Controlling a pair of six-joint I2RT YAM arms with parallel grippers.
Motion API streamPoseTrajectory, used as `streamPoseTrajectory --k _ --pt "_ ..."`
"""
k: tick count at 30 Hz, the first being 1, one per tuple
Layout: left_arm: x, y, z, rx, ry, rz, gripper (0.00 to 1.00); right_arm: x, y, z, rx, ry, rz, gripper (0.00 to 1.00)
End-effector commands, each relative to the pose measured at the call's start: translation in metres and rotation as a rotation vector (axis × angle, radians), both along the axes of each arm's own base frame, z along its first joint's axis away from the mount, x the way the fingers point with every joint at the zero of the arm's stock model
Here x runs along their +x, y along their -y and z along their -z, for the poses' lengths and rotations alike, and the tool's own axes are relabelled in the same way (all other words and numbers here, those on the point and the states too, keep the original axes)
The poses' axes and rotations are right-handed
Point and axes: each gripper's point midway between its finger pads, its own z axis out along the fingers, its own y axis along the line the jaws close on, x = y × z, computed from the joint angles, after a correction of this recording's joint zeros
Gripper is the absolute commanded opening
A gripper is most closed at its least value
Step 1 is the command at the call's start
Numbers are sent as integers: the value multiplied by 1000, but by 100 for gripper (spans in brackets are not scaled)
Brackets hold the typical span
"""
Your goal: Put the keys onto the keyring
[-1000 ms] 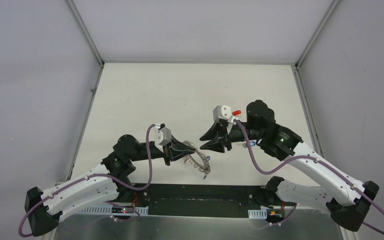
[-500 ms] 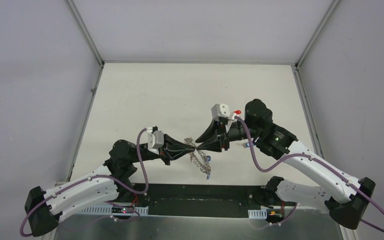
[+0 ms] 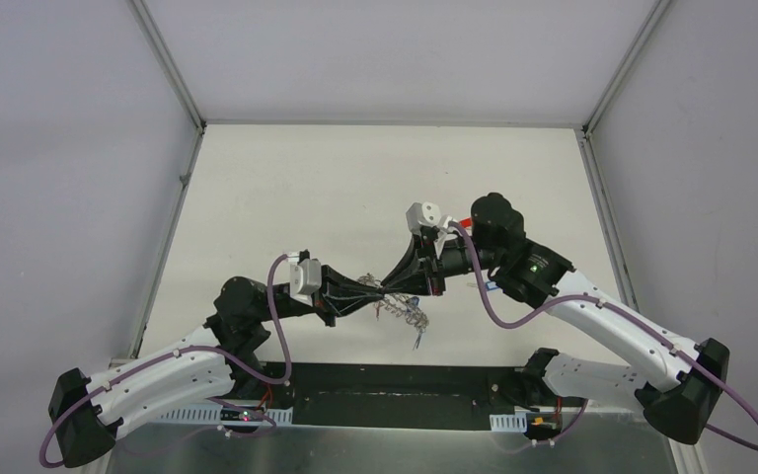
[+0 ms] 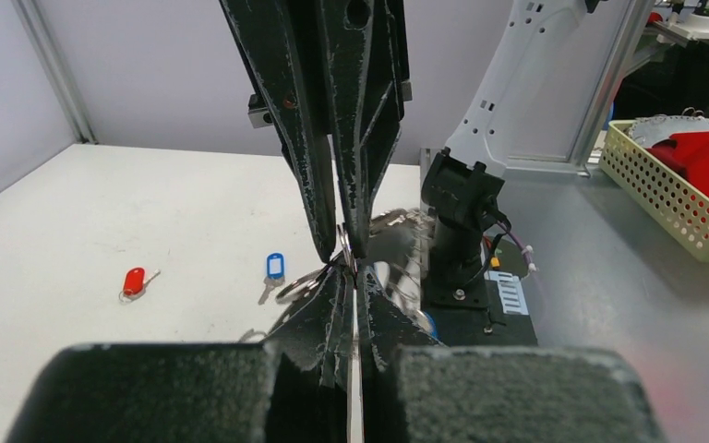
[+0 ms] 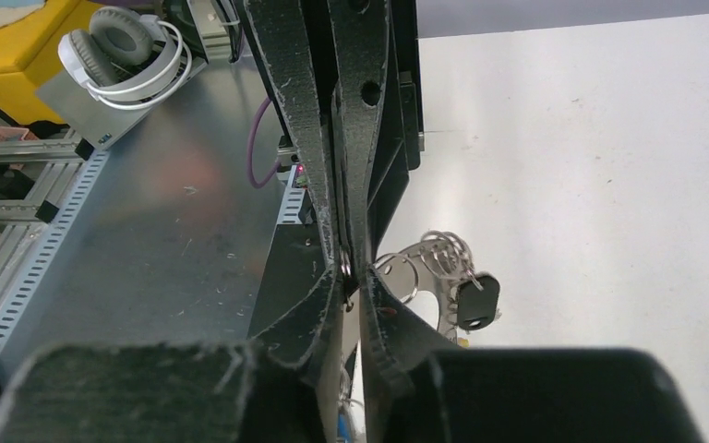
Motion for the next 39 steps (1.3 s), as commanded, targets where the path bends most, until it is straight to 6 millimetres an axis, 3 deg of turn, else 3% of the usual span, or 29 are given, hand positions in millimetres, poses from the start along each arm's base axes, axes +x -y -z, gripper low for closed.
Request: streamPoseTrajectory --k 1,6,11,20,28,39 --pt "-10 -6 -31 -102 69 25 0 -4 -3 -10 36 15 -32 4" --pt "-10 -6 -30 -91 57 22 0 -5 -1 -7 35 30 -33 0" --pt "-8 -7 -23 -22 23 8 30 -7 4 -4 43 71 -37 0" --pt "-14 -28 -21 76 33 -47 50 -12 10 -7 76 122 -49 0" --pt "-8 -33 -17 211 -37 -86 50 -5 9 -2 -37 52 -14 0" --pt "1 -16 -4 352 -215 -69 42 8 7 4 -150 -35 66 0"
